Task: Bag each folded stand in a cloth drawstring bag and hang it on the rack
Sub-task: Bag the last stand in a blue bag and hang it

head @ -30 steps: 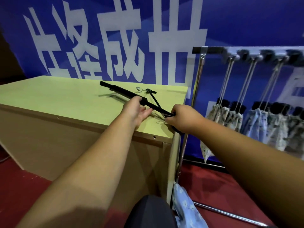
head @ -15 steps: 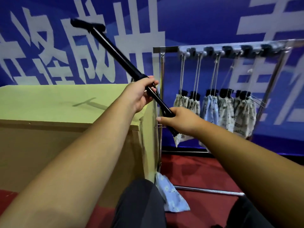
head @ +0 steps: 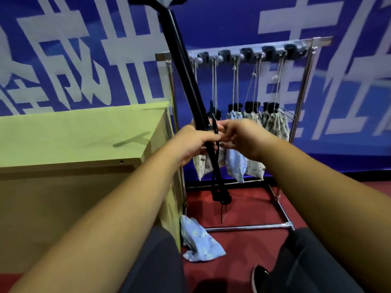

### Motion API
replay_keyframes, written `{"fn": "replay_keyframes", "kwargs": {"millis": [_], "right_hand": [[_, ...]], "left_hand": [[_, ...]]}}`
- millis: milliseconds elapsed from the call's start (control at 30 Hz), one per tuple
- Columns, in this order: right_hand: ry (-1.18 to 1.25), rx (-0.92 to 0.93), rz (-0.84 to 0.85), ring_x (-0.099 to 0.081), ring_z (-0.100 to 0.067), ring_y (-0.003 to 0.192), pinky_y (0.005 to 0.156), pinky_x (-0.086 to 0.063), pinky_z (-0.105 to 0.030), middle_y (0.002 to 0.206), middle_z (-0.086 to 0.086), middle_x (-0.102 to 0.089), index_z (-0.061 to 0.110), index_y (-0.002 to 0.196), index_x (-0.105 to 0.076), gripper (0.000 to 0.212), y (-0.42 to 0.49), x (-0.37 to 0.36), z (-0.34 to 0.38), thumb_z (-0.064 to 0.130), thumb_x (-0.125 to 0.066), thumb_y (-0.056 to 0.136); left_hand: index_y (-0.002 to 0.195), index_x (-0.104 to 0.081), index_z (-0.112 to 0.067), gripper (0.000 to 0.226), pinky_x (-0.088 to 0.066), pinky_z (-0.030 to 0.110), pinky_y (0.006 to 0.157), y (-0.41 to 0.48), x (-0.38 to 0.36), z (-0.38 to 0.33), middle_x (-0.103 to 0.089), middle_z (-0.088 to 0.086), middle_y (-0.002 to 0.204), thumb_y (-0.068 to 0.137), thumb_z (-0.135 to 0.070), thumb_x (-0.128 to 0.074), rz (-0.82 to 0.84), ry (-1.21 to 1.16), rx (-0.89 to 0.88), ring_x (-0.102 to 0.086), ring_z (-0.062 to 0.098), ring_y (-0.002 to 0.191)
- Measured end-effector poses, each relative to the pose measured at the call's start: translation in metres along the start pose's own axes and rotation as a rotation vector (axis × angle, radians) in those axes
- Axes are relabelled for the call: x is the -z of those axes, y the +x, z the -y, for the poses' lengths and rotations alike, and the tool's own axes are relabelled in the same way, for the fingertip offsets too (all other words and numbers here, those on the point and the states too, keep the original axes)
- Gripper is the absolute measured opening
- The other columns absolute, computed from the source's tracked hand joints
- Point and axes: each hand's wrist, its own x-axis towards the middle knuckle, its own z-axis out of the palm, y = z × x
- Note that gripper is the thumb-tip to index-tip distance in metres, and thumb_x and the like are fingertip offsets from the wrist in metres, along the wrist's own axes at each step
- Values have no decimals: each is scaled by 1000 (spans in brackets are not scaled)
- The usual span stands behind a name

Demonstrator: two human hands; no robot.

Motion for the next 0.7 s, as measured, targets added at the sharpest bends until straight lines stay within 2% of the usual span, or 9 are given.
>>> {"fn": "replay_keyframes", "kwargs": {"millis": [67,167,267,333,400,500,533,600,700], "right_hand": [[232,-13,34,-53,-18,70,72,-46,-33,87,-8,-59,5,127,-63,46,4,6,1,16,-51,83],[395,-40,23,-71,-26,90,75,-58,-35,117,-11,-73,6,137,-65,49,9,4,-4,28,-57,95],[484,-10,28,-63,-18,81,72,-57,-30,99,-1,-69,18,108,-71,19,18,-3,-28,34,-64,101],[472,6,1,-65,-19,81,81,-58,-34,87,-1,-69,21,92,-75,17,25,-7,-49,34,-68,100],[460,20,12,-66,-28,99,96,-54,-45,98,-6,-71,20,98,-76,18,31,-11,-73,35,-80,89],[480,4,-45,-69,-29,89,90,-55,-48,98,-9,-72,19,114,-59,58,41,-10,-107,32,-97,72],[490,2,-91,-70,-26,84,89,-56,-48,95,-8,-74,18,120,-58,58,42,-10,-118,31,-95,77],[482,-27,-130,-71,-19,81,86,-59,-43,95,-2,-78,20,129,-65,42,42,-7,-135,25,-83,92],[387,-85,-101,-73,-15,86,82,-60,-36,104,4,-80,30,130,-70,37,43,-8,-153,24,-80,95]], "left_hand": [[108,-77,-16,28,-51,40,81,-3,-6,15,-78,19,111,89,4,-73,84,-29,49,-65,29,87],[125,-71,-4,35,-55,32,74,-10,-10,35,-77,14,111,92,9,-68,235,16,115,-66,24,80],[127,-69,-1,31,-57,33,79,-12,-10,57,-75,18,120,96,-1,-69,301,-13,175,-71,21,81],[126,-68,-9,26,-56,32,70,-13,-10,69,-76,14,114,100,-13,-68,284,-49,219,-74,26,80],[125,-65,-15,21,-52,28,58,-8,-7,82,-75,9,105,104,-18,-64,201,-2,244,-74,31,75],[129,-67,-19,34,-57,29,75,5,3,106,-77,9,113,95,-21,-71,167,250,199,-73,18,88],[133,-67,-19,40,-55,24,78,9,6,115,-77,10,119,94,-20,-74,203,319,194,-70,12,92],[141,-63,-15,45,-50,13,68,8,8,125,-76,9,122,97,-12,-74,251,376,237,-67,1,84],[138,-62,-8,46,-47,12,65,8,9,146,-73,3,107,94,5,-71,298,382,245,-62,-5,71]]}}
